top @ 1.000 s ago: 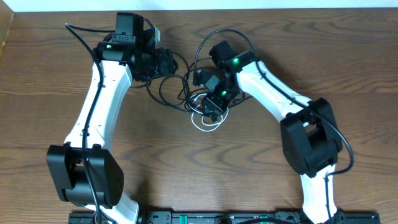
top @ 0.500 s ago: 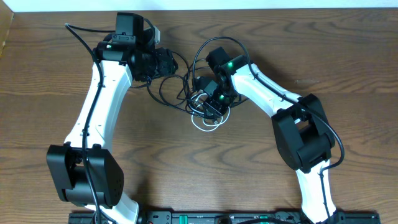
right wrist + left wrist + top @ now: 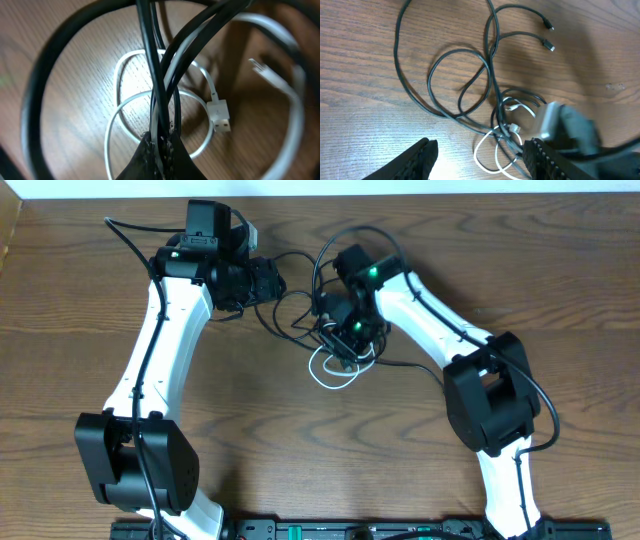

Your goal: Untangle cables

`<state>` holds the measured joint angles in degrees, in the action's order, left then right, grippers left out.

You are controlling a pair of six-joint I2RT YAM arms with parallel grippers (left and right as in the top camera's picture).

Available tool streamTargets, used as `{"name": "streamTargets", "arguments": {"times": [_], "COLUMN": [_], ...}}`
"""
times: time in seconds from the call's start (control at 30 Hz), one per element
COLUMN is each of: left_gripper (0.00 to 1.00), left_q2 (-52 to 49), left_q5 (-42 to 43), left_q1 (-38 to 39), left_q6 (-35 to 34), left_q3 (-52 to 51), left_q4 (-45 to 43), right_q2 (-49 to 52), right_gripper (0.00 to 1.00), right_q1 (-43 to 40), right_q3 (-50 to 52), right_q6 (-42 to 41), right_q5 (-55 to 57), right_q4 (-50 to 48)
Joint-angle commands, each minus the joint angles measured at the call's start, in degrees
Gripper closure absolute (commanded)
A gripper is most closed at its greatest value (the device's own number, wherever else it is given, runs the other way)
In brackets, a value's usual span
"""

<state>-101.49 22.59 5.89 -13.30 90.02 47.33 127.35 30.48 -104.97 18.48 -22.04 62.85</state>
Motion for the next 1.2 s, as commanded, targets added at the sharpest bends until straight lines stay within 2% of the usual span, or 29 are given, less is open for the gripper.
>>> {"name": "streamTargets", "arguments": {"times": [0.0, 0.2, 0.47, 0.73, 0.87, 0.9, 1.0, 1.07, 1.17], "left_gripper": [0.40, 0.39, 0.40, 0.40, 0.39, 0.40, 0.39, 0.40, 0.40], "left_q2": [0.0, 0.0, -1.1, -4.1, -5.8, -6.2, -6.8, -6.8, -6.8], "left_q5": [-0.1, 0.8, 0.8, 1.0, 1.0, 1.0, 1.0, 1.0, 1.0], "left_q1": [0.1, 1.6, 4.4, 7.2, 8.0, 8.0, 8.1, 8.1, 8.1], "left_q6": [-0.2, -1.1, -8.6, -11.1, -11.1, -11.0, -11.0, -11.0, -11.0], "left_q3": [0.0, 0.0, 0.0, 0.0, 0.0, 0.0, 0.0, 0.0, 0.0], "left_q4": [0.1, 0.4, 0.4, -0.5, -0.7, -0.7, -0.7, -0.9, -1.4], "right_q2": [-3.4, -5.0, -5.0, -5.0, -5.0, -5.0, -5.0, -5.0, -4.9], "right_gripper": [0.99, 0.99, 0.99, 0.99, 0.95, 0.99, 0.99, 0.88, 0.89], "right_q1": [-1.8, -7.2, -13.0, -12.9, -12.7, -12.7, -12.7, -12.7, -12.5], "right_q3": [-5.6, -10.4, -10.1, -9.6, -9.6, -9.6, -9.6, -9.6, -9.6], "right_q6": [-4.0, -14.7, -29.8, -31.8, -31.8, -31.7, -31.7, -31.7, -31.0], "right_q5": [-0.1, -0.2, -0.8, 2.4, 5.5, 5.5, 5.5, 5.5, 5.5], "right_q4": [1.3, 2.7, 3.1, 3.6, 4.6, 4.8, 5.1, 5.2, 5.3]}}
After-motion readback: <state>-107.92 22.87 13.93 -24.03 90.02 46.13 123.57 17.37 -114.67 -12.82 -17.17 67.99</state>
